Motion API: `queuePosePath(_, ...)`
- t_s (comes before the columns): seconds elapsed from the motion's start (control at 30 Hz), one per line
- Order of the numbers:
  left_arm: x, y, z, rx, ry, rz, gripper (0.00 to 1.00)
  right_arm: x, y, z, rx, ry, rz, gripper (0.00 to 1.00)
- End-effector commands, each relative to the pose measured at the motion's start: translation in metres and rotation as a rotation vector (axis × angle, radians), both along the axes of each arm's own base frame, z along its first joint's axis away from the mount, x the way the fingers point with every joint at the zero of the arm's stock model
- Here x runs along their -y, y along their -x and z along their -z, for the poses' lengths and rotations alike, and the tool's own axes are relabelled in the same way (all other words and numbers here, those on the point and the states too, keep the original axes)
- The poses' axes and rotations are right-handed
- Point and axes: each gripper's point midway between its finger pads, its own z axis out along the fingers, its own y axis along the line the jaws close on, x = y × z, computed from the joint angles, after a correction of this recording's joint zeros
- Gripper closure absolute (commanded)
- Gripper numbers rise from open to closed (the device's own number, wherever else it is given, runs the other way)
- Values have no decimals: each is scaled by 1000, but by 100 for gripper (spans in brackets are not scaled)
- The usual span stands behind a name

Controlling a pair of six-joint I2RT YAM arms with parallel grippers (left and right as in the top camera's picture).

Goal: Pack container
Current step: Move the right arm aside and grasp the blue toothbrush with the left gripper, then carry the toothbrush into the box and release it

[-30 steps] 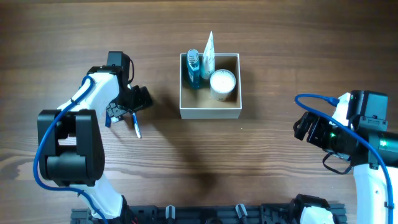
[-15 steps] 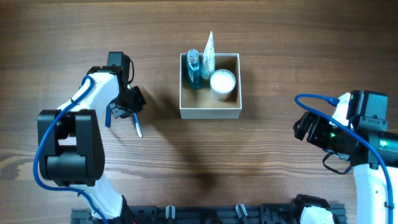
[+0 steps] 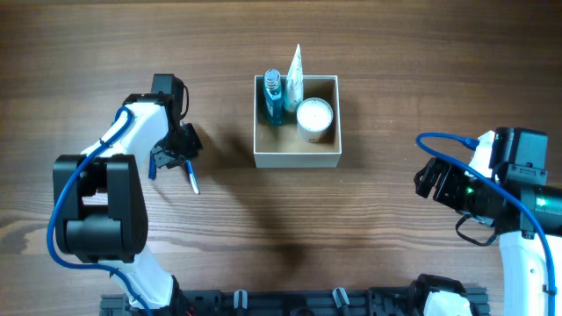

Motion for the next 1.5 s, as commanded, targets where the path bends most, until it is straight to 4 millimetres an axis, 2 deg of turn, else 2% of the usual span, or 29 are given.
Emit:
queuePosePath(0.0, -5, 5, 8, -23, -22, -5, 72, -3, -1, 0, 6, -12, -24, 0)
queuePosePath(0.27, -4, 11, 27, -79, -19, -4, 67, -3, -1, 0, 6, -12, -24, 0)
queuePosePath(0.3, -4, 11, 27, -77, -19, -4, 82, -3, -1, 0, 6, -12, -24, 0)
queuePosePath(0.33, -4, 10, 27, -77, -19, -4, 90, -3, -1, 0, 6, -12, -24, 0)
queuePosePath(0.37, -4, 10, 27, -76, -19, -4, 95, -3, -1, 0, 6, -12, -24, 0)
queuePosePath(0.43, -4, 8, 25, -70, -19, -4, 96, -3, -1, 0, 6, -12, -23, 0)
queuePosePath(0.6, 0, -5, 2, -7, -17, 7, 96, -3, -1, 0, 6, -12, -23, 0)
queuePosePath(0.7, 10, -19, -38, 91, -12, 34, 96, -3, -1, 0, 6, -12, -24, 0)
queuePosePath(0.8, 31, -32, -90, 241, 1, 96, 96, -3, -1, 0, 6, -12, -24, 0)
queuePosePath(0.9, 66, -37, -146, 428, 15, 274, 96, -3, -1, 0, 6, -11, -24, 0)
queuePosePath(1.0, 117, -29, -193, 594, -5, 635, 96, -3, -1, -1, 7, -11, -24, 0)
queuePosePath(1.07, 149, -19, -209, 657, -37, 888, 96, -3, -1, -1, 7, -11, -24, 0)
queuePosePath(1.17, 193, -2, -213, 692, -96, 1258, 96, -3, -2, -1, 8, -11, -24, 0)
queuePosePath(1.3, 234, 8, -197, 686, -146, 1561, 96, -3, -2, -1, 8, -11, -24, 0)
queuePosePath(1.47, 257, 6, -162, 623, -135, 1644, 96, -3, -2, -1, 8, -11, -24, 0)
